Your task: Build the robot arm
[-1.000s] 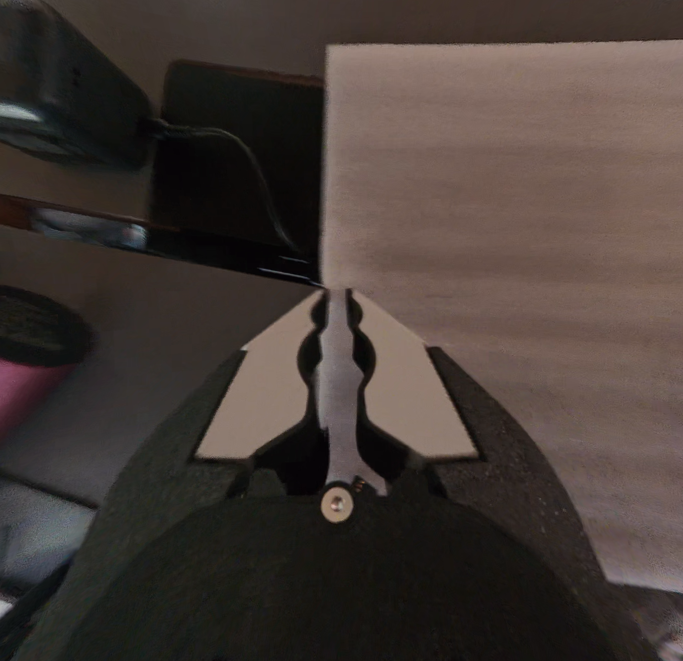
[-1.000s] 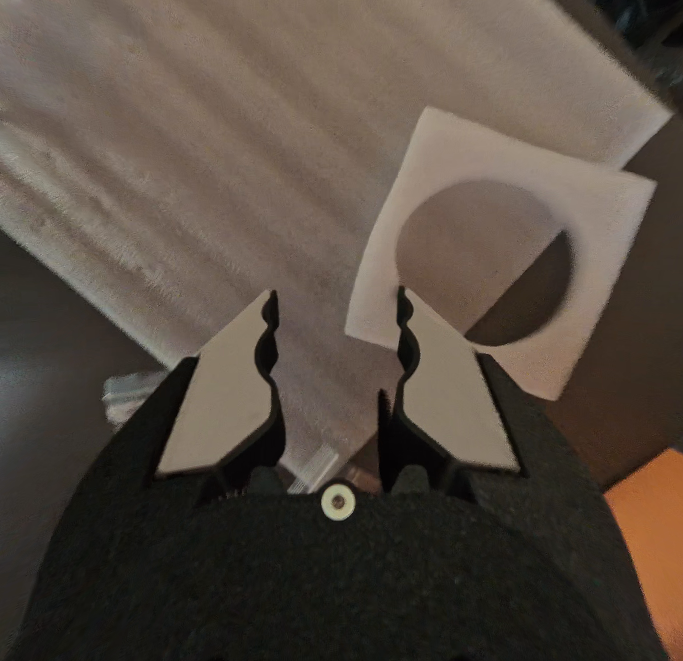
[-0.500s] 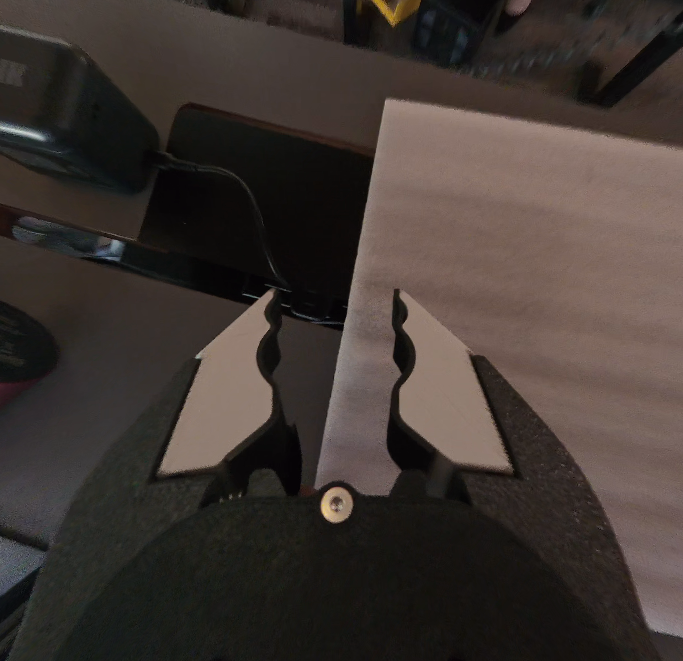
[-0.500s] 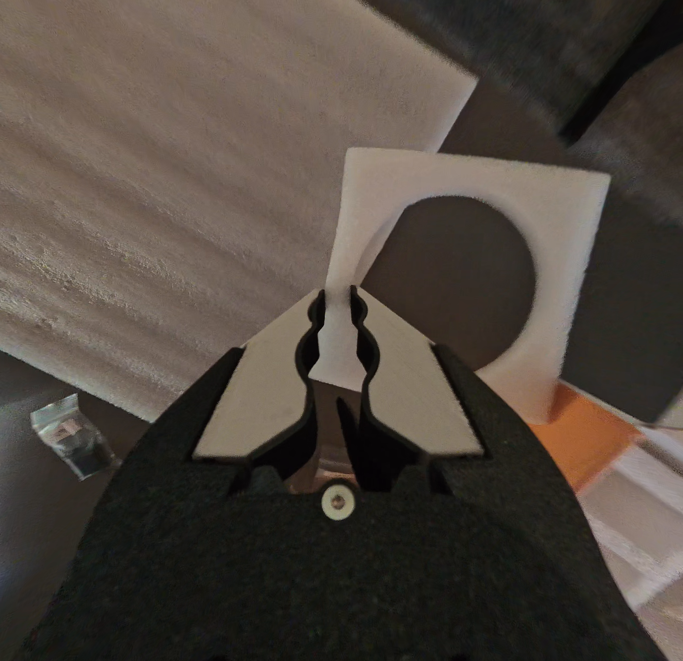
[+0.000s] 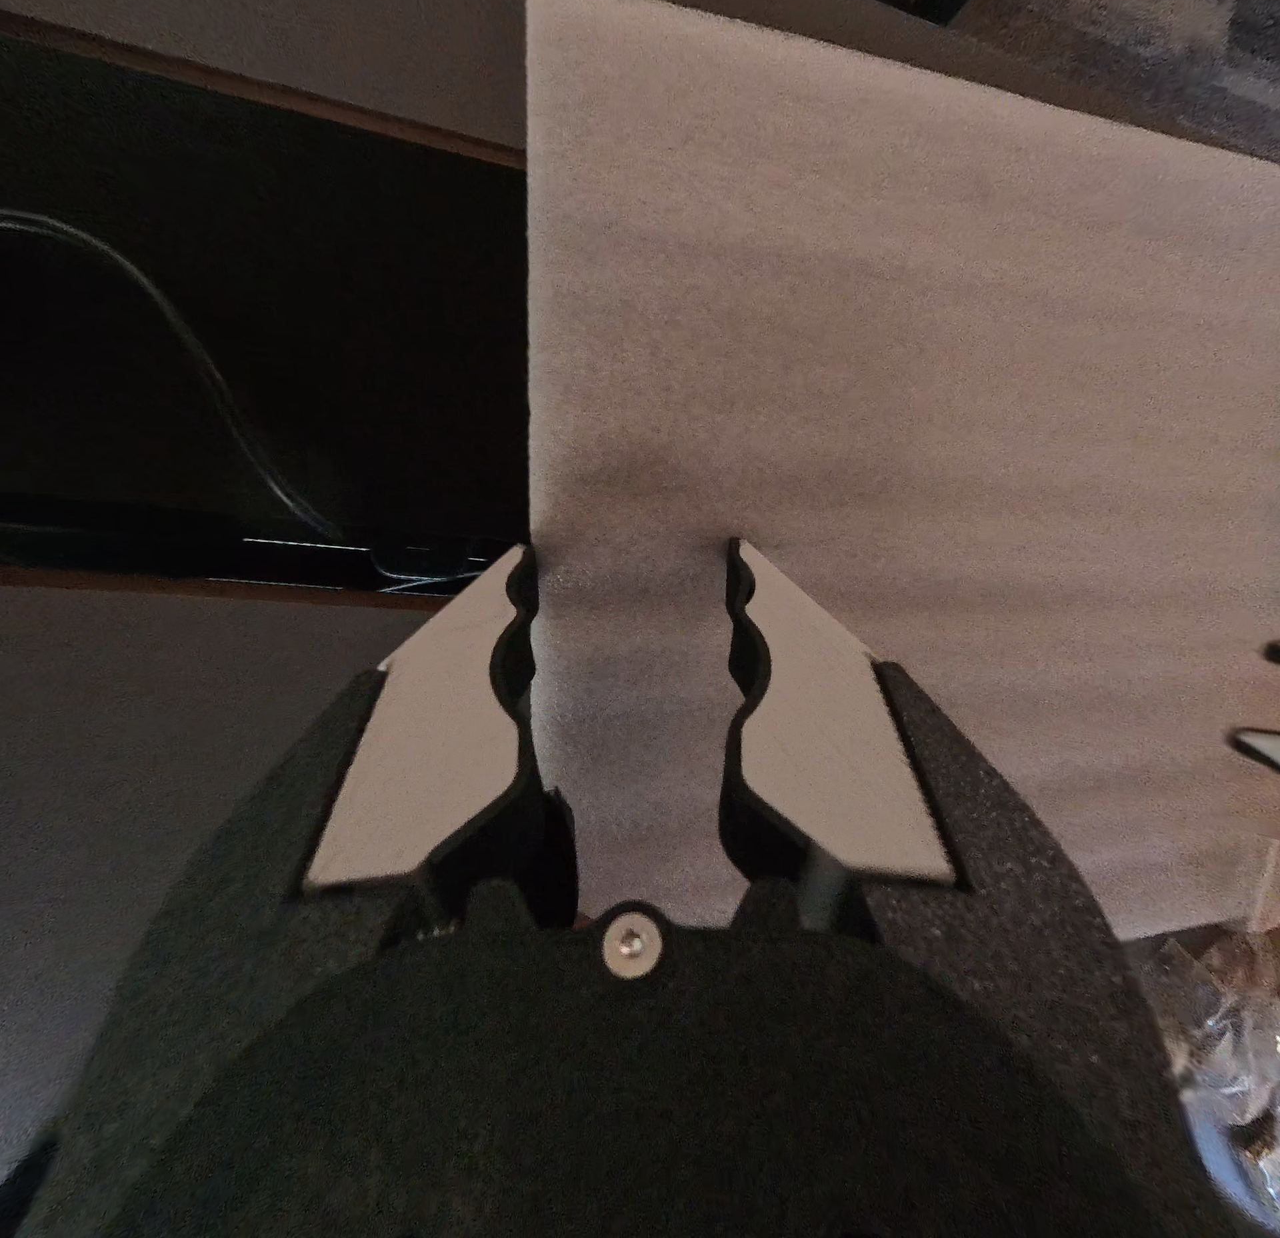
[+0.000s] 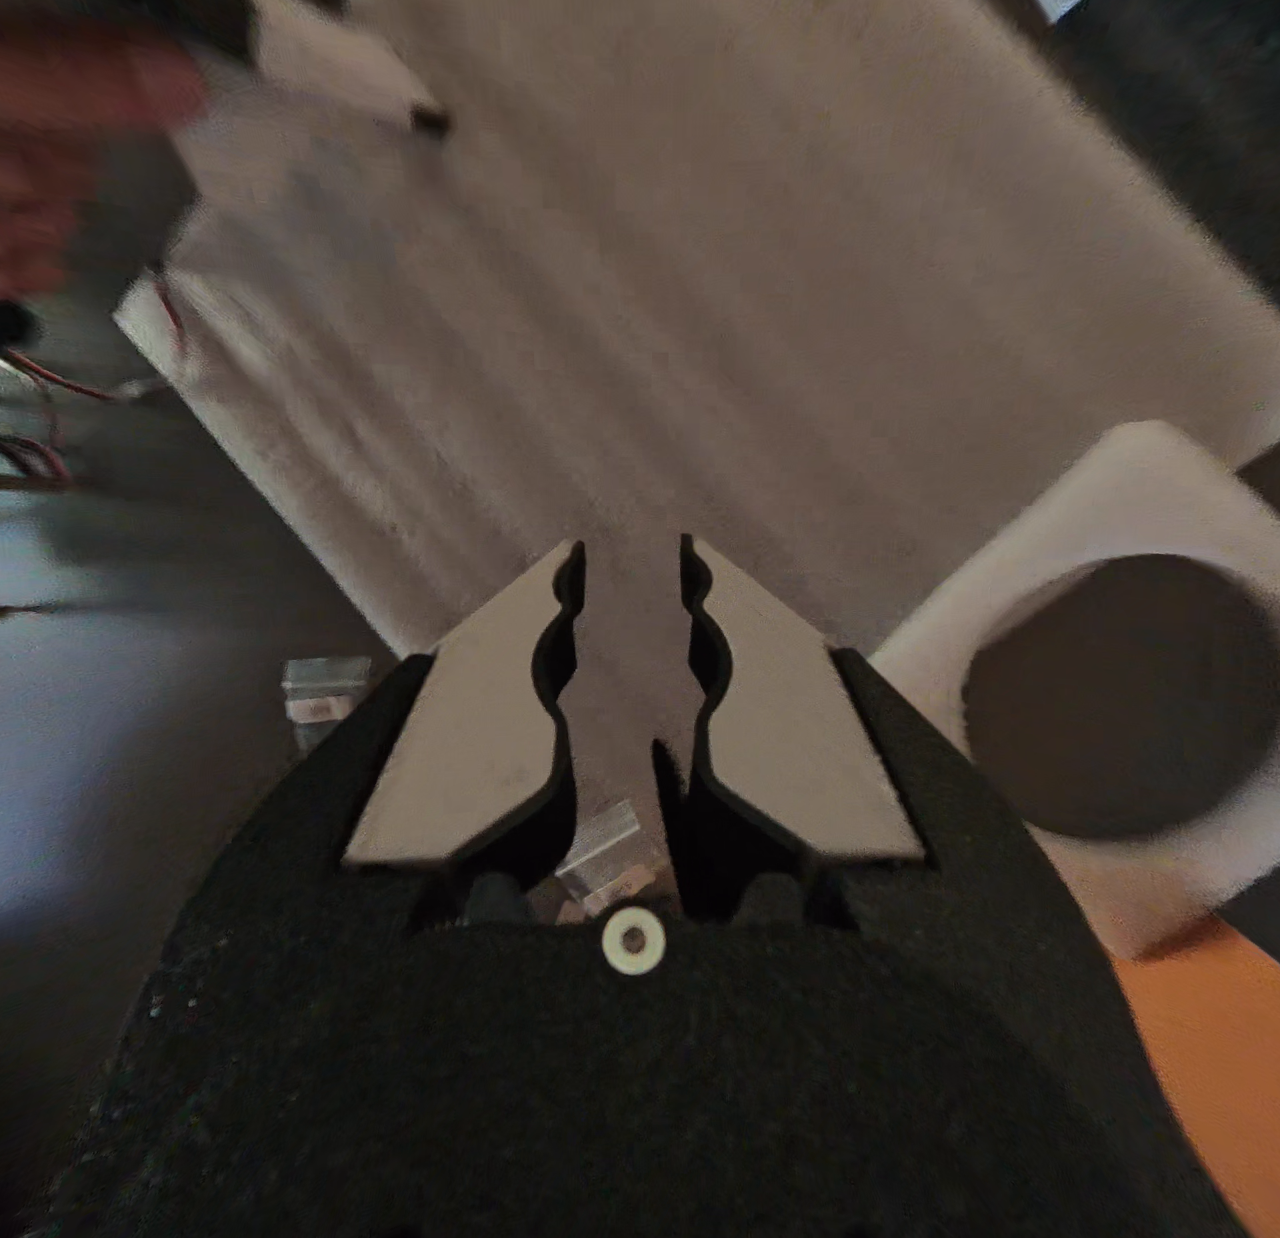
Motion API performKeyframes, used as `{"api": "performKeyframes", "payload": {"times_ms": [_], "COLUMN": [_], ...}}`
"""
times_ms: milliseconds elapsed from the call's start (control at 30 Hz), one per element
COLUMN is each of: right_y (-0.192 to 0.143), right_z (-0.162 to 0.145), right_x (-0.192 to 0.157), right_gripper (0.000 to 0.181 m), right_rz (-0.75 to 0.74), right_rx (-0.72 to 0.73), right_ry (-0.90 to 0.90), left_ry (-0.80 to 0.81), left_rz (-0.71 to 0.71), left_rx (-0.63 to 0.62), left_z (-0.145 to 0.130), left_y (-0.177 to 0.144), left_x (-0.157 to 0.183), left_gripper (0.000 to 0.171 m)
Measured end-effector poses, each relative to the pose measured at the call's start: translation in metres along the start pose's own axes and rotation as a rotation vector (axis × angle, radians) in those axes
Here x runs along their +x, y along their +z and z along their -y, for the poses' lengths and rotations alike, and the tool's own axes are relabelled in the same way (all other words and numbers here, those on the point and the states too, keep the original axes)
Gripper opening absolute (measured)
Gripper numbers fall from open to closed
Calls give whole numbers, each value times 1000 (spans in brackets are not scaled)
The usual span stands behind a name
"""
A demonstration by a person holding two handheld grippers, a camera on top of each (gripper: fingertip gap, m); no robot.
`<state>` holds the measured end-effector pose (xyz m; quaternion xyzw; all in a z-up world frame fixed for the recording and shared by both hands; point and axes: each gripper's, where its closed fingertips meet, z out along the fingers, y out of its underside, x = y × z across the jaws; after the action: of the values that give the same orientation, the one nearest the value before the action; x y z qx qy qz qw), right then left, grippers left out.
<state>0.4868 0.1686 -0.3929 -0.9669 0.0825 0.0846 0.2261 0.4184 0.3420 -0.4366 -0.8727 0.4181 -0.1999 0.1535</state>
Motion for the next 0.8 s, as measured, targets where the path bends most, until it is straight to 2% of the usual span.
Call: {"api": "performKeyframes", "payload": {"times_ms": [67, 133, 233, 367, 633, 733, 800], "right_y": [21, 34, 36, 36, 37, 34, 17], "right_z": [-10, -11, -8, -9, -8, -6, 0], "right_x": [4, 5, 4, 3, 4, 2, -4], "right_gripper": [17, 9, 8, 8, 8, 8, 6], "right_rz": [-36, -40, -11, 42, 32, 40, 78], "right_rx": [-56, -46, -19, -4, 31, 66, 122], "right_ry": [-10, 5, 38, 87, 103, 97, 93], "left_ry": [-29, -35, -80, -147, 148, 298, 386], "left_rz": [-62, -87, -92, -182, -133, -19, 96], "left_rx": [-13, -15, 8, 95, 116, 166, 182], "left_z": [-3, -5, -3, 11, 21, 32, 39], "left_y": [0, 0, -2, -17, -47, -70, -89], "left_x": [6, 10, 10, 27, 65, 82, 84], "left_gripper": [53, 52, 52, 45, 11, 9, 9]}}
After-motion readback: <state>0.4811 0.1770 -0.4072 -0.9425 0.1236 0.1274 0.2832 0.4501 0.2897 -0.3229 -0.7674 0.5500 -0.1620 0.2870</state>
